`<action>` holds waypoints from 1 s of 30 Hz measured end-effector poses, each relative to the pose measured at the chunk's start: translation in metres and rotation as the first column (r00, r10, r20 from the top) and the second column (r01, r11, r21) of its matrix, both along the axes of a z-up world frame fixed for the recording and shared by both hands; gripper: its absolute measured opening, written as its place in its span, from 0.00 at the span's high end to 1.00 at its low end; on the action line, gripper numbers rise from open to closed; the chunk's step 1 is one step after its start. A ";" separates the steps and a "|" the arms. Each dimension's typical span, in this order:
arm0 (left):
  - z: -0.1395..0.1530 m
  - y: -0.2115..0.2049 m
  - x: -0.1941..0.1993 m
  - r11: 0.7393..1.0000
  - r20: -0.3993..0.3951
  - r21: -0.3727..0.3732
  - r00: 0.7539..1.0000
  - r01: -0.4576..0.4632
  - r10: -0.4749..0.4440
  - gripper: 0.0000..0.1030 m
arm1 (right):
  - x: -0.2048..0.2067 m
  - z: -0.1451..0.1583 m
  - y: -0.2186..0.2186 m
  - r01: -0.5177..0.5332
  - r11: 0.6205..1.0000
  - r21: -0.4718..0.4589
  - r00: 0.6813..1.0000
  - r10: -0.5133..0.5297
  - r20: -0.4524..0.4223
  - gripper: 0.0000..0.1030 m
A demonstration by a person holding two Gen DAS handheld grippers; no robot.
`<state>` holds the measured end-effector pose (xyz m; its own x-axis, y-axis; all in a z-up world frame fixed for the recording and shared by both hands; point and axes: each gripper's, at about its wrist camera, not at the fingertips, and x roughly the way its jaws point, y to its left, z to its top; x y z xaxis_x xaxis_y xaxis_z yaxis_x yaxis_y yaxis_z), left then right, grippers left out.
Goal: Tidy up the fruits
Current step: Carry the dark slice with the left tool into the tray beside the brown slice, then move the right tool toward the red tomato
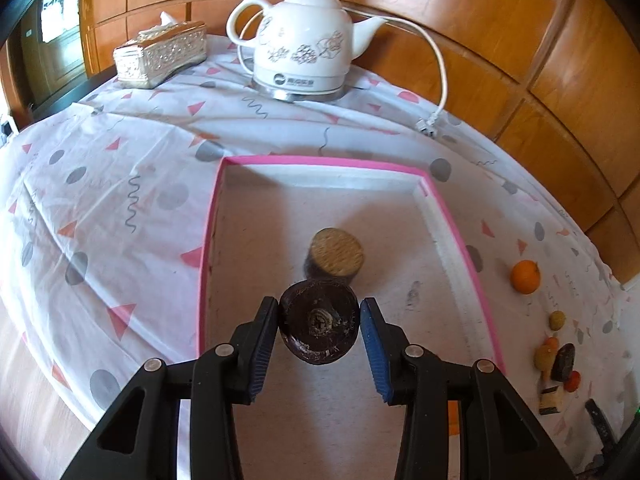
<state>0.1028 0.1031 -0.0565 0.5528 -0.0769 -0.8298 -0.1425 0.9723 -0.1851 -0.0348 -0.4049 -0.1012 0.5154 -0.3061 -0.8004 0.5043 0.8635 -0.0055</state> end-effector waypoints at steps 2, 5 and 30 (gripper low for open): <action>-0.003 0.003 -0.001 1.000 -0.003 0.003 1.000 -0.007 0.007 0.59 | 0.000 0.000 0.001 -0.003 1.000 -0.002 1.000 0.003 -0.003 0.42; -0.006 0.005 -0.002 1.000 -0.010 0.009 1.000 -0.015 0.015 0.59 | 0.000 0.001 0.004 -0.010 1.000 -0.007 1.000 0.010 -0.006 0.42; 0.015 0.003 -0.039 1.000 0.071 0.001 0.997 -0.026 0.026 0.42 | 0.027 0.029 0.088 -0.319 0.946 0.049 0.947 0.317 0.057 0.42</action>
